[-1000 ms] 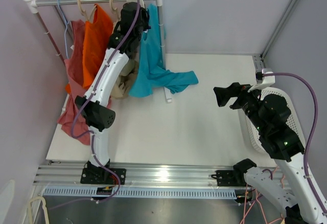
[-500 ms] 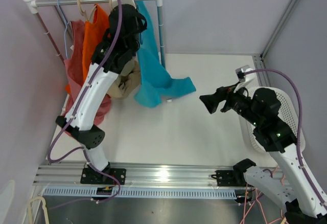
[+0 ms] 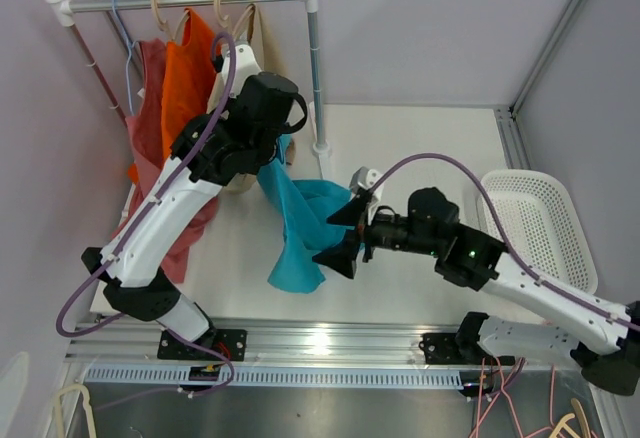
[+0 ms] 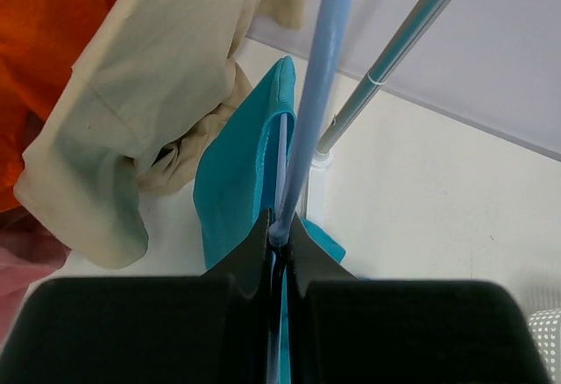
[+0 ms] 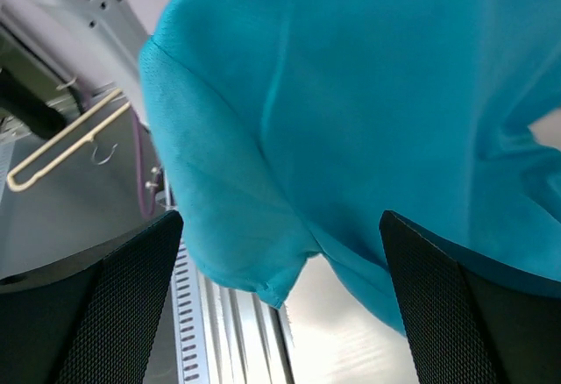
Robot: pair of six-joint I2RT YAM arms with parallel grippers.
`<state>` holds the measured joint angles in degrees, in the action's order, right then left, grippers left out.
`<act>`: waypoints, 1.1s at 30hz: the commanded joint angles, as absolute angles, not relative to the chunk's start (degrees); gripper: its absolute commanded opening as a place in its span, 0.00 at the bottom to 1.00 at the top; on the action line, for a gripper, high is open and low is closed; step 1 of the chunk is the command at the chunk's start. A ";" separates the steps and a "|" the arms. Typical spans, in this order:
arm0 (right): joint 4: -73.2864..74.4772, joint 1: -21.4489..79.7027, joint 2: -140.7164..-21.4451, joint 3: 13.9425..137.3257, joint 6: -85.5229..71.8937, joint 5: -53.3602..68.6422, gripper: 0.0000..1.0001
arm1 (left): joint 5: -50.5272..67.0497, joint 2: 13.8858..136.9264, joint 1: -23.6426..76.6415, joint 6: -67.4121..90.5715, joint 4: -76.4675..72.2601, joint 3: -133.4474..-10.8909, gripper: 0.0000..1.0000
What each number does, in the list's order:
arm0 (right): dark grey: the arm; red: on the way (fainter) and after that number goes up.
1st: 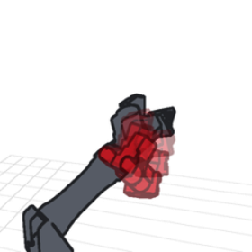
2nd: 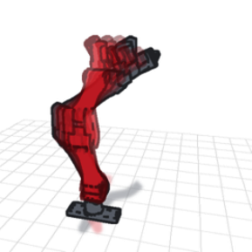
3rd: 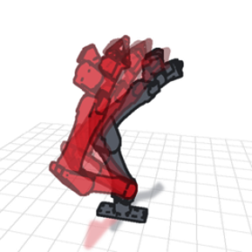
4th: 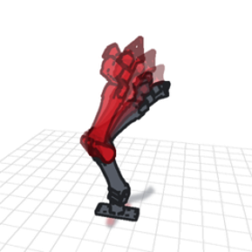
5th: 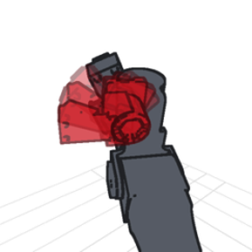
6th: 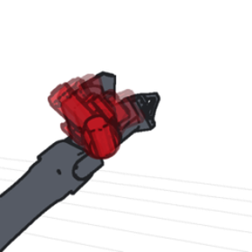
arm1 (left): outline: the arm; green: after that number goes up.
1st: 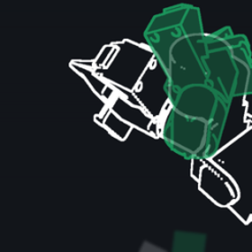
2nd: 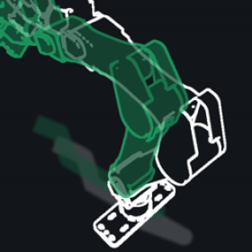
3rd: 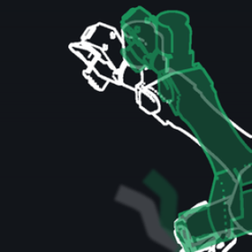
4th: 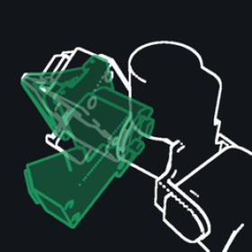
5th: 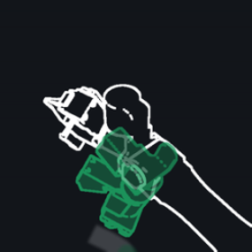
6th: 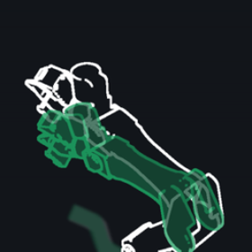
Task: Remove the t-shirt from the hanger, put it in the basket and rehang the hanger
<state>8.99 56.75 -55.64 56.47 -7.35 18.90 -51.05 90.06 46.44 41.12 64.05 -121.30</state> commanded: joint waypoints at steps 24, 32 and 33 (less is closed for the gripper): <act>10.60 111.42 -67.22 61.16 -4.20 -27.77 0.00 | -38.95 105.63 37.63 38.94 67.50 -135.69 0.01; 13.81 102.24 -73.05 56.62 -15.90 -34.63 0.00 | -30.77 93.99 39.63 36.58 65.84 -128.27 0.01; 12.15 99.78 -69.12 55.38 -16.87 -34.98 0.00 | -27.98 90.47 41.55 35.52 61.39 -122.93 0.01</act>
